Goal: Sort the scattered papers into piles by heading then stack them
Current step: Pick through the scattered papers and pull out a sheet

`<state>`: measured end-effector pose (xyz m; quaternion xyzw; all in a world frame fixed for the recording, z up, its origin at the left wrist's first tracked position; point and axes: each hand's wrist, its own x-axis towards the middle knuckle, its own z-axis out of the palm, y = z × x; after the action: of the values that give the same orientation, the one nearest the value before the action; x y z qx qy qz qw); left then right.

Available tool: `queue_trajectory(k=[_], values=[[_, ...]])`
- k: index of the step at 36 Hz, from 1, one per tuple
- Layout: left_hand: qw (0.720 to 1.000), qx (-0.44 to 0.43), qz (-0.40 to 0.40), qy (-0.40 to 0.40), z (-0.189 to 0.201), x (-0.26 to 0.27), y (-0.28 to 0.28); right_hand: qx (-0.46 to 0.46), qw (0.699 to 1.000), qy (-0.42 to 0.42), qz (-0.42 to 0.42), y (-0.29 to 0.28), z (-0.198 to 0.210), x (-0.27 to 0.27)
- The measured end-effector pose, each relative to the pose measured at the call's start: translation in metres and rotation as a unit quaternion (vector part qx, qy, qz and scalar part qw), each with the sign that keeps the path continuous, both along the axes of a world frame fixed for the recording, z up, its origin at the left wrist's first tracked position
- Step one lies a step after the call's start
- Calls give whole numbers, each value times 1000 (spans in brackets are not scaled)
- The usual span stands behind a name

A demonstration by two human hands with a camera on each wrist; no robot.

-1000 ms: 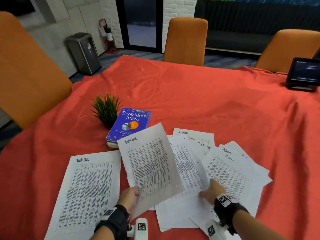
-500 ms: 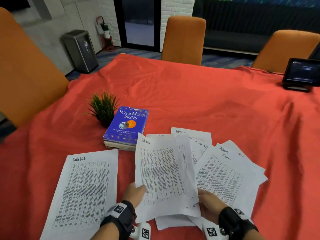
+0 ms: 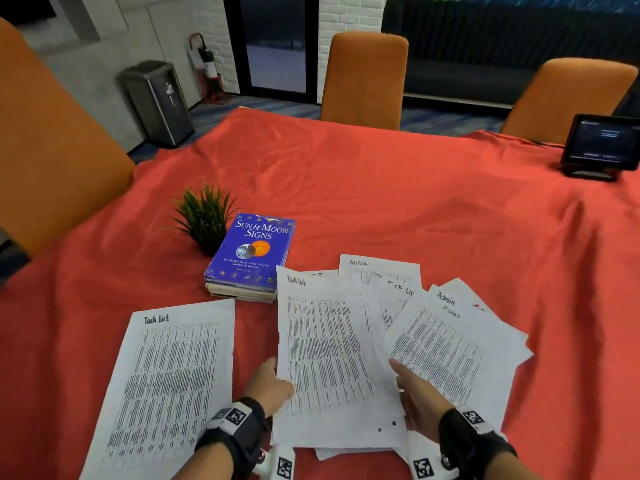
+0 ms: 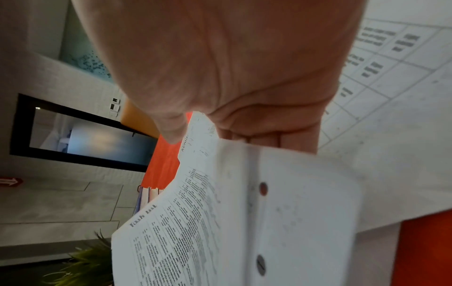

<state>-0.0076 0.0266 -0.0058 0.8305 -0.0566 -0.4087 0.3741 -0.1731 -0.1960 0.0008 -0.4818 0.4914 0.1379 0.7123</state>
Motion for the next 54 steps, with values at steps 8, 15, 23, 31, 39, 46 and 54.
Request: queue_trajectory(k=[8, 15, 23, 31, 39, 46, 54], values=[[999, -23, -37, 30, -12, -2, 15, -133, 986, -26, 100, 0, 2, 11], [979, -130, 144, 58, -14, -1, 12, -137, 981, -18, 139, 0, 2, 5], [975, -152, 125, 100, -18, 0, 3, -203, 977, -8, 70, -18, -8, -15], [978, -135, 116, 108, -21, -2, 5, -315, 907, 246, -133, -68, -15, -63], [978, -133, 125, 98, -28, -9, 2, -302, 919, 231, -101, -73, -19, -57], [980, -127, 110, 103, -25, -9, 4, -302, 927, 194, -109, -74, -42, -49], [977, -134, 130, 98, -26, -8, 2, -328, 928, 107, -142, -60, -13, -44]])
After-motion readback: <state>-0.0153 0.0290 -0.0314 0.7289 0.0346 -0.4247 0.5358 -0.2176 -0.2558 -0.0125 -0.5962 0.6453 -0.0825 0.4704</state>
